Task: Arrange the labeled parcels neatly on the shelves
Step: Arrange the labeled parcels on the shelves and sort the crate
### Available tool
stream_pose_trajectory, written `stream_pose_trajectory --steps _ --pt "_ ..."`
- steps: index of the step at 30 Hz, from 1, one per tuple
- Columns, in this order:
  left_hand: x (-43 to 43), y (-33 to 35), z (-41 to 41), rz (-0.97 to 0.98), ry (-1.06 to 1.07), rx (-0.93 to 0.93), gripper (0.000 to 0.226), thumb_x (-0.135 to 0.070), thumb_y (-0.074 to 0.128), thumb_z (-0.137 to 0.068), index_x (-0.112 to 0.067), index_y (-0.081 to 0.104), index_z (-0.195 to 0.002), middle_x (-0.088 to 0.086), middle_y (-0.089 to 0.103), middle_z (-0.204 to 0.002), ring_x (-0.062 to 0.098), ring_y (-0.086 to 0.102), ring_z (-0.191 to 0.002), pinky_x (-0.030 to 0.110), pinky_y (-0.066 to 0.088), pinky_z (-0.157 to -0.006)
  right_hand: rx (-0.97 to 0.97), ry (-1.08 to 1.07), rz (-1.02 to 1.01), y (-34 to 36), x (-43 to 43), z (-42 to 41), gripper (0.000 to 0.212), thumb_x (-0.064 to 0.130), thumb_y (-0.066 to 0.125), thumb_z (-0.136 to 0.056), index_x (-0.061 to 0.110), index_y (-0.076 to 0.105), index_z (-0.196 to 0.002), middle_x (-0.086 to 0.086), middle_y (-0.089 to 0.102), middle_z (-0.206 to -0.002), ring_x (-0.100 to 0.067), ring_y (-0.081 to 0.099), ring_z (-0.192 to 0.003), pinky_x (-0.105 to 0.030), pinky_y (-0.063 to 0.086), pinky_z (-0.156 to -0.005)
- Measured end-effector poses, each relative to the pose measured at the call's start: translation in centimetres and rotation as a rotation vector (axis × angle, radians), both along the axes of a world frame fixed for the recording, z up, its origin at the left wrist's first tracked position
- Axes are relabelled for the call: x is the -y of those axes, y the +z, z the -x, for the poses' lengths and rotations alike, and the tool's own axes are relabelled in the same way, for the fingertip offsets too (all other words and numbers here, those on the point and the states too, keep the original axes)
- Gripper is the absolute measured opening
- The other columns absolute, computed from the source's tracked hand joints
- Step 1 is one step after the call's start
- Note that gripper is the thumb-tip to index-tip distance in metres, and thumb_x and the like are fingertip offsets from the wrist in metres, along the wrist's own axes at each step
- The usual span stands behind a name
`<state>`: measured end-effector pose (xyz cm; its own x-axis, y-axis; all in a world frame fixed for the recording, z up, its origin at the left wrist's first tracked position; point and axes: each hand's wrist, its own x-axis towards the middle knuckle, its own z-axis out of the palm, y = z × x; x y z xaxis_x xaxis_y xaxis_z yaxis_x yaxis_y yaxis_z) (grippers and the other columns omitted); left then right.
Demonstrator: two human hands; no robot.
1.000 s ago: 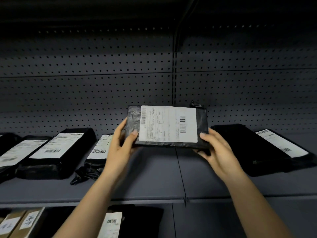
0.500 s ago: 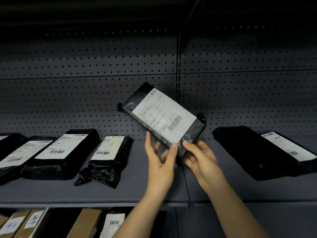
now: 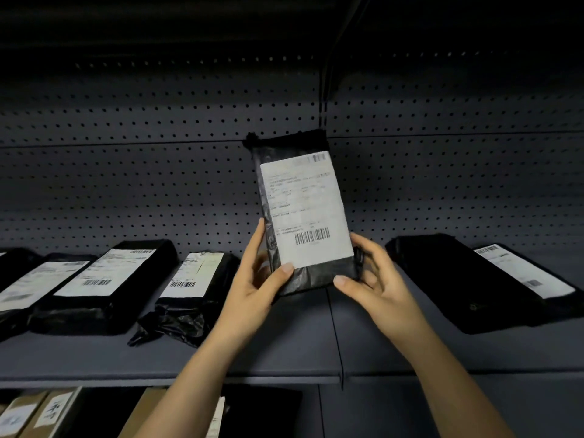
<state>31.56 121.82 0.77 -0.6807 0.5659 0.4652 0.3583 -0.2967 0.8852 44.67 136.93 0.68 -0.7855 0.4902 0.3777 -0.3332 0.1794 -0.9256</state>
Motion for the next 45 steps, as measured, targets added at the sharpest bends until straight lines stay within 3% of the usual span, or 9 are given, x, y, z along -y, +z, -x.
stream_pose_trajectory --steps 7,15,19,23,28,35,39,42,45 --pt "0.8 0.0 0.9 0.077 -0.025 -0.074 0.074 -0.022 0.063 -0.085 -0.040 0.026 -0.146 -0.007 0.055 -0.136 0.002 0.055 -0.122 0.015 0.043 -0.096 0.012 -0.013 -0.035 -0.3 0.4 0.1 0.063 -0.002 0.067 -0.084 0.024 0.045 -0.137 0.019 0.067 -0.119 -0.003 0.062 -0.112 -0.012 0.048 -0.085" --pt "1.2 -0.6 1.2 0.228 0.033 -0.002 0.058 -0.036 0.045 -0.098 -0.044 0.016 -0.148 -0.041 0.032 -0.136 -0.031 0.031 -0.118 -0.005 0.025 -0.092 0.111 -0.011 -0.077 -0.7 1.1 1.7 0.049 0.013 0.064 -0.091 0.030 0.046 -0.134 0.029 0.066 -0.113 0.007 0.060 -0.109 -0.007 0.045 -0.084" --pt "1.7 -1.5 3.0 0.332 0.059 0.034 0.055 -0.047 0.043 -0.100 -0.043 0.023 -0.151 -0.031 0.033 -0.148 -0.013 0.027 -0.136 0.023 0.018 -0.118 0.191 -0.005 -0.076 -1.6 1.9 2.8 0.039 0.025 0.063 -0.092 0.037 0.051 -0.127 0.031 0.065 -0.113 0.008 0.059 -0.110 -0.016 0.047 -0.093" --pt "2.2 -2.6 4.1 0.409 0.097 0.095 0.057 -0.051 0.045 -0.092 -0.041 0.034 -0.147 -0.027 0.039 -0.147 -0.006 0.031 -0.137 0.034 0.020 -0.120 0.301 -0.017 -0.091 -3.0 2.5 3.9 0.039 0.041 0.062 -0.091 0.041 0.051 -0.128 0.024 0.065 -0.118 0.005 0.060 -0.111 -0.027 0.046 -0.101" --pt "2.3 -2.9 3.8 0.503 0.159 0.096 0.033 -0.025 0.040 -0.104 -0.038 0.042 -0.133 -0.037 0.041 -0.115 -0.009 0.035 -0.119 0.009 0.024 -0.093 0.463 -0.074 -0.246 -4.0 3.2 4.9 0.037 0.055 0.052 -0.093 0.045 0.049 -0.127 0.021 0.061 -0.121 -0.001 0.058 -0.111 -0.030 0.046 -0.099" --pt "2.1 -3.8 4.4 0.537 0.216 0.107 0.035 -0.020 0.041 -0.103 -0.034 0.048 -0.133 -0.027 0.053 -0.111 -0.001 0.047 -0.114 0.016 0.030 -0.091 0.513 -0.102 -0.345 -5.0 3.3 6.0 0.041 0.053 0.053 -0.093 0.037 0.051 -0.131 0.015 0.059 -0.124 -0.004 0.056 -0.112 -0.025 0.046 -0.093" --pt "2.1 -3.7 4.5 0.528 0.409 -0.107 0.041 -0.022 0.054 -0.096 -0.019 0.048 -0.136 -0.005 0.055 -0.129 0.011 0.051 -0.120 0.023 0.036 -0.098 0.469 -0.195 -0.432 -4.3 3.1 5.3 0.041 0.046 0.057 -0.093 0.031 0.054 -0.131 0.018 0.057 -0.118 0.002 0.054 -0.108 -0.019 0.045 -0.090" --pt "2.3 -2.8 4.5 0.538 0.435 -0.437 0.036 -0.024 0.058 -0.093 -0.017 0.053 -0.128 -0.004 0.055 -0.122 0.013 0.049 -0.116 0.021 0.035 -0.096 0.388 -0.304 -0.616 -3.4 2.5 4.3 0.034 0.037 0.061 -0.092 0.023 0.060 -0.123 0.022 0.053 -0.106 0.004 0.051 -0.100 -0.008 0.041 -0.085" --pt "2.0 -1.0 3.7 0.512 0.407 -0.718 0.031 -0.030 0.053 -0.091 -0.018 0.060 -0.118 -0.004 0.057 -0.113 0.017 0.052 -0.105 0.031 0.045 -0.089 0.413 -0.403 -0.806 -2.1 1.9 3.1 0.031 0.032 0.063 -0.091 0.019 0.061 -0.119 0.013 0.055 -0.110 -0.005 0.050 -0.107 -0.013 0.037 -0.084"
